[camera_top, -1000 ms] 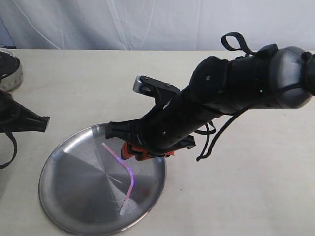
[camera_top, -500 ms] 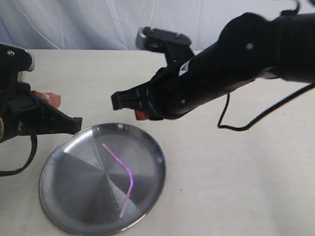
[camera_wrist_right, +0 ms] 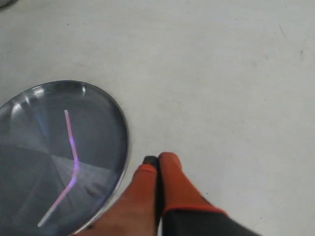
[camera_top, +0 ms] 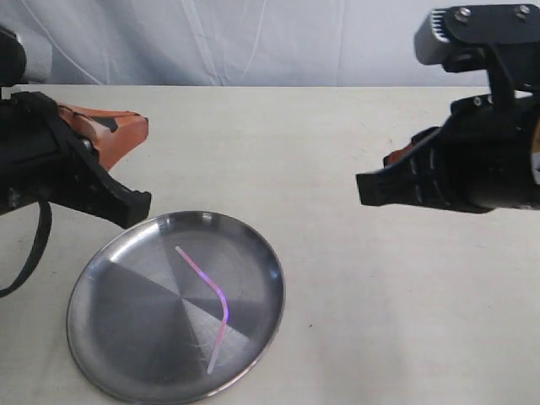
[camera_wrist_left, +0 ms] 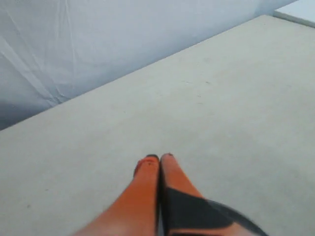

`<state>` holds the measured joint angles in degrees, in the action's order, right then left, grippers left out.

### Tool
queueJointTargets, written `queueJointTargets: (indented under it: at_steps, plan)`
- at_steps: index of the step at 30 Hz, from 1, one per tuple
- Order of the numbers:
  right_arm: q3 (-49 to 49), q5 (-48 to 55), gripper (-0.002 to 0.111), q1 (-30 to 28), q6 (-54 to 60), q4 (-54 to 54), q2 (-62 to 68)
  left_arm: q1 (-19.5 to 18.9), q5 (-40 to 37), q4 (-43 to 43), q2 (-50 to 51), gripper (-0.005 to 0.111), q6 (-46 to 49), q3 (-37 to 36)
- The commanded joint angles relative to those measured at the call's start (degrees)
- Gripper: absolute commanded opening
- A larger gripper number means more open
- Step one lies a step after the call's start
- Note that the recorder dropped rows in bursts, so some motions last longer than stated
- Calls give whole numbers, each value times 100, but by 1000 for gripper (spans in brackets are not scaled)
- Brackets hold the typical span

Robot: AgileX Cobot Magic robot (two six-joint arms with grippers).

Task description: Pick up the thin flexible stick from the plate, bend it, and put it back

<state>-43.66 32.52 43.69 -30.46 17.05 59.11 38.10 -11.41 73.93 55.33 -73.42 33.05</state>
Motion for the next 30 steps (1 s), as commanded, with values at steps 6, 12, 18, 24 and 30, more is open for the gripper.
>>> queueJointTargets:
  at_steps: [6, 12, 18, 24, 30]
  plan:
    - [371, -154, 0, -26, -115, -234, -645, 28, -672, -83, -26, 0, 20, 24]
    - [371, -130, 0, -26, -115, -209, -645, 28, -639, -83, -26, 0, 20, 24]
    - [540, -231, 0, -623, 221, 453, -1456, 28, -653, -83, -26, 0, 20, 24]
    - [2535, -2187, 0, -3541, 211, 26, -3743, 28, -644, -83, -26, 0, 20, 24]
    - [3269, -2061, 0, -3625, 244, 78, -4633, 28, -644, -83, -26, 0, 20, 24]
